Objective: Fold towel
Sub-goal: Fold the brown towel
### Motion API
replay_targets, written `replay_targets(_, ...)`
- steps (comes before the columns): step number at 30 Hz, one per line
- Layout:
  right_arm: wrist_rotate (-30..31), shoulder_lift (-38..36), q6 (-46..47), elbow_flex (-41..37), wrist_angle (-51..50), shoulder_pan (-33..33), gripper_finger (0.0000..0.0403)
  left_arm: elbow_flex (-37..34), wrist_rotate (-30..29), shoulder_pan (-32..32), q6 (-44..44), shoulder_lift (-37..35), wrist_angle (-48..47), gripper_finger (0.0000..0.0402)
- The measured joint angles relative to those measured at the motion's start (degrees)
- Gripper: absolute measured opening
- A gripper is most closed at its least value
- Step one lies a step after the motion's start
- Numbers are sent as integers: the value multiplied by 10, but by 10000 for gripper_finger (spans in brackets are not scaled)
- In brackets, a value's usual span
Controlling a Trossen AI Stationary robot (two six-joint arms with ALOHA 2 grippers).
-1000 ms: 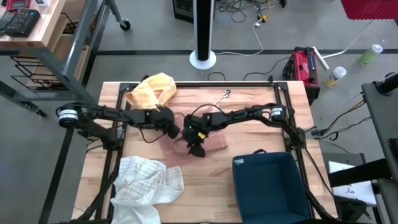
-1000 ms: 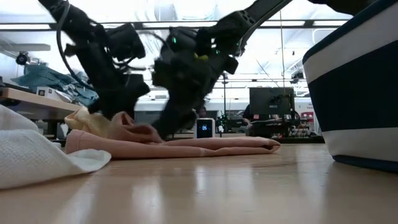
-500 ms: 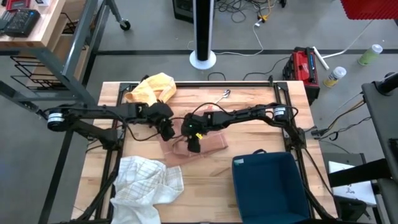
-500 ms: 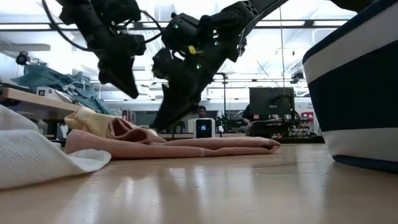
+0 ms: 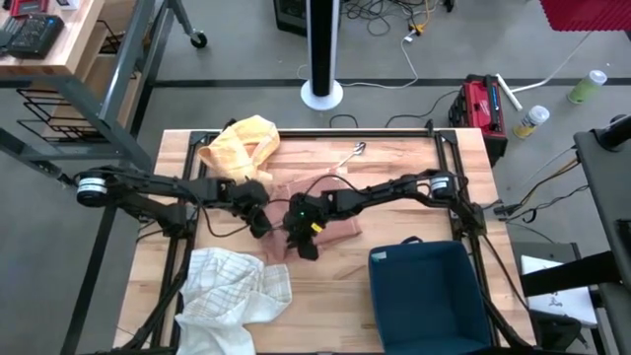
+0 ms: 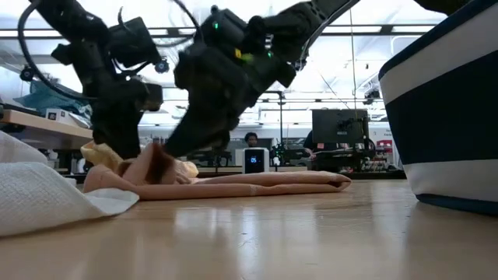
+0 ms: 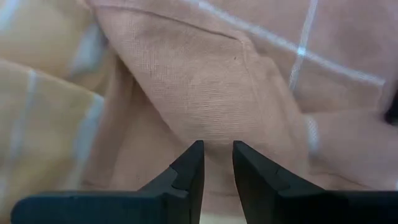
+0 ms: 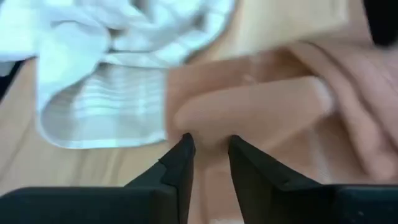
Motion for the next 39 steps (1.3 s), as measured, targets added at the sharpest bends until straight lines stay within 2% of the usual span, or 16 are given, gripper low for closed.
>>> replay_targets(6,35,0,-7,4,-15,-5,66,-9,12,-19,-39,-7,29,75)
replay_targets(13,48,-14,-33,4,-116,-16,44,1,39,-43,-74,-11,23,75)
replay_targets(17,49,-16,-52,4,-156,-16,39,1,58,-57,-121,-11,23,75)
replay_targets(23,49,-20,-54,4,-158,-16,46,-10,80,-88,-173,-10,23,75)
replay_targets(25,48,-20,-54,4,-158,-16,49,-14,73,-96,-181,-10,23,77)
replay_targets(30,48,-20,-58,4,-157,-16,58,-17,12,-112,-184,1,53,98)
replay_targets(36,48,-20,-60,4,-157,-16,54,-17,-40,-118,-180,42,83,127)
replay_targets(39,48,-20,-62,4,-157,-16,47,-16,-43,-118,-180,67,82,136)
